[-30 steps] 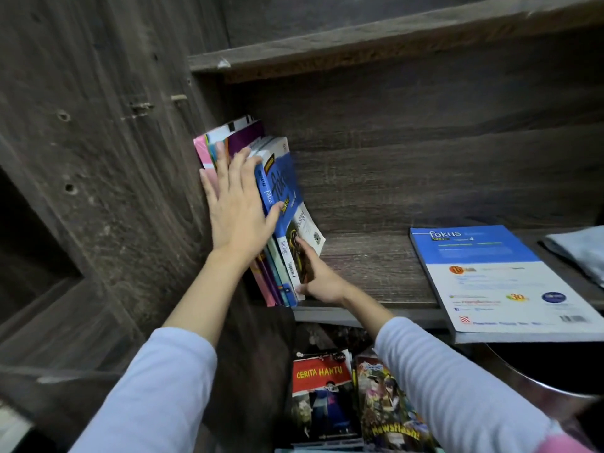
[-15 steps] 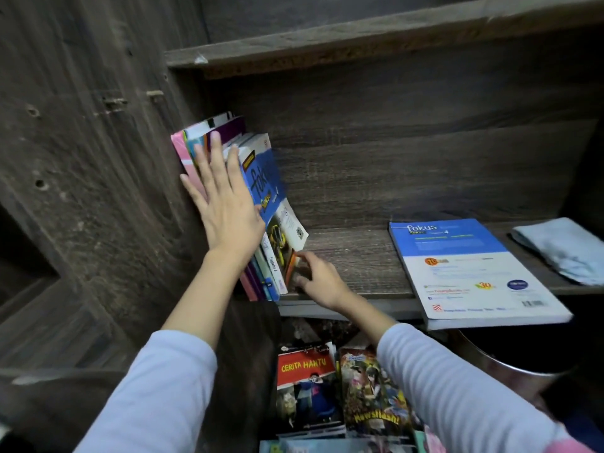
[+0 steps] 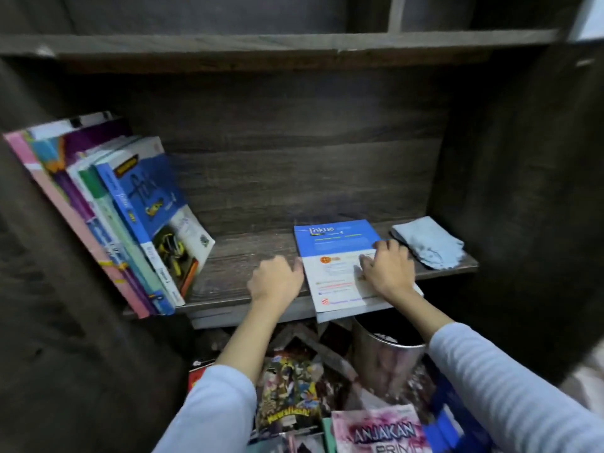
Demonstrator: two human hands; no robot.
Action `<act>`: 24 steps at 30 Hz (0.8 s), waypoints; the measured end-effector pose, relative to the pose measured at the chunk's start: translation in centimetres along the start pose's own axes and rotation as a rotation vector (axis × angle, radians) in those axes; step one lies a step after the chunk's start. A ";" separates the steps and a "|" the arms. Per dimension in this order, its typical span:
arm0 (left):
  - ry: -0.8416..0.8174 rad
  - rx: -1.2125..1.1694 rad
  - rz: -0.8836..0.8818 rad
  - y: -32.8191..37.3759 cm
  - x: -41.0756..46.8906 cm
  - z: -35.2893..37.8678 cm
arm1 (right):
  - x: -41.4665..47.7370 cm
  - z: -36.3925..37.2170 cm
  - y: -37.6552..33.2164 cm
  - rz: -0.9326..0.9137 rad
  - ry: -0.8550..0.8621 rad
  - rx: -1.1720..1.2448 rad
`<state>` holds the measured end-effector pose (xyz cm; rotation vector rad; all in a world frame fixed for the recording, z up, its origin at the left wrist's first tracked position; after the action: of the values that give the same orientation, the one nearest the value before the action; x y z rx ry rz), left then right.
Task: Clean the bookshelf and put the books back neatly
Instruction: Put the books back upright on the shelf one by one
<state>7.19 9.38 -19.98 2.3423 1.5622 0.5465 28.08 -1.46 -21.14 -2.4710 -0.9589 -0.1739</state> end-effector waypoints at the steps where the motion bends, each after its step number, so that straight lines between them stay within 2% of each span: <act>1: -0.106 -0.001 -0.057 -0.1 -0.1 2.3 | 0.0 -0.1 1.7 0.044 -0.012 -0.045; 4: -0.269 -0.067 -0.126 -0.1 -0.5 6.8 | -0.7 0.4 4.9 0.133 -0.104 -0.036; 6: -0.269 -0.112 -0.123 0.4 -0.6 8.1 | -1.0 1.1 6.0 0.173 -0.166 0.037; 13: -0.241 -0.202 -0.173 0.2 -0.2 8.3 | -0.8 1.7 7.0 0.289 -0.213 0.152; 16: -0.281 -0.252 -0.211 -0.6 -0.3 8.6 | -0.5 3.2 8.0 0.387 -0.307 0.366; 20: -0.355 -0.412 -0.260 -1.3 -0.8 9.2 | -2.2 5.2 7.4 0.582 -0.510 0.892; 22: -0.389 -0.528 -0.291 -1.2 -1.4 9.4 | -3.8 5.2 5.9 0.599 -0.659 0.952; 24: -0.404 -0.514 -0.290 -1.0 -2.0 9.1 | -4.9 5.4 4.8 0.619 -0.730 1.033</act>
<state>9.79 7.74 -28.79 1.6814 1.3411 0.3276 27.32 -4.92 -29.13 -1.6723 -0.2907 1.1768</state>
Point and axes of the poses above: each hand's wrist, its own x-axis towards the middle knuckle, its own z-axis out of the palm, y = z × x, the point moved 10 cm from there along x, towards the middle knuckle, and after that the axes turned 5 degrees about y, right-handed, at the moved point
